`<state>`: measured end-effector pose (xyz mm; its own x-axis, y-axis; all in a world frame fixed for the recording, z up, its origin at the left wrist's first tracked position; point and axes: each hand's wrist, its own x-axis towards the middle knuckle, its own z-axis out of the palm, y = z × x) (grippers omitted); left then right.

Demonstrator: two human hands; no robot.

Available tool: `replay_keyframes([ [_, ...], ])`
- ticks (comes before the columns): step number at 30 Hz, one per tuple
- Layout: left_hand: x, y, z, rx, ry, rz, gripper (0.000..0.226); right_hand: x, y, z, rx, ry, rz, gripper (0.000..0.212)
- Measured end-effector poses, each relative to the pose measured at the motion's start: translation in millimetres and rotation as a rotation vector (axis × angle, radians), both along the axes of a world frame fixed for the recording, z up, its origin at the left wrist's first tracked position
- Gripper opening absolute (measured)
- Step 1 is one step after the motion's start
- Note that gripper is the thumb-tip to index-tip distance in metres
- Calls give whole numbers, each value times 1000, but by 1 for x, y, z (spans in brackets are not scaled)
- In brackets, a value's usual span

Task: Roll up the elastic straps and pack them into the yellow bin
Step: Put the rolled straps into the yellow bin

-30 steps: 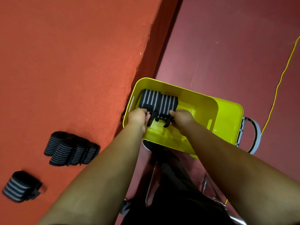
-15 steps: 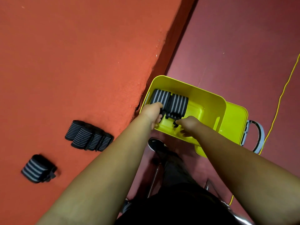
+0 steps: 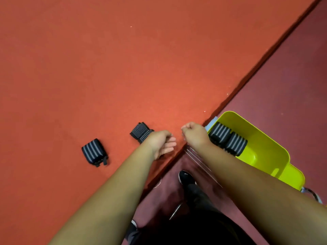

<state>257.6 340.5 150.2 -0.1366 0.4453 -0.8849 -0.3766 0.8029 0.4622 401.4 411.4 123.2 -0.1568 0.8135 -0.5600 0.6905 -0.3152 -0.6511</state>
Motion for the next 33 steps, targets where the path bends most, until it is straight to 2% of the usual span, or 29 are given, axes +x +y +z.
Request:
replay_keyframes([
  [7,-117,-91,-6,-14,100,344,19,-129,-61,4,-104,109,269,15],
  [11,-178,-144,-28,-14,356,566,17,-179,-96,-6,-134,109,387,16],
  [13,-202,-164,-41,-59,515,589,14,-196,-109,-17,-175,104,437,16],
  [16,-233,-183,-62,-112,766,416,19,-214,-123,-33,-234,68,469,19],
  [20,-268,-184,-80,-141,1006,-14,37,-229,-133,-44,-305,6,519,18],
  [23,-282,-177,-93,-185,1035,-265,58,-232,-133,-54,-339,-16,505,18],
  [26,-289,-172,-105,-226,970,-355,89,-235,-133,-64,-372,-20,471,16],
  [28,-291,-171,-112,-253,928,-424,98,-238,-134,-68,-387,-28,469,16],
  [30,-289,-170,-118,-280,978,-462,89,-241,-136,-71,-397,-39,483,15],
  [33,-286,-168,-120,-249,1052,-457,61,-242,-139,-72,-401,-58,498,14],
])
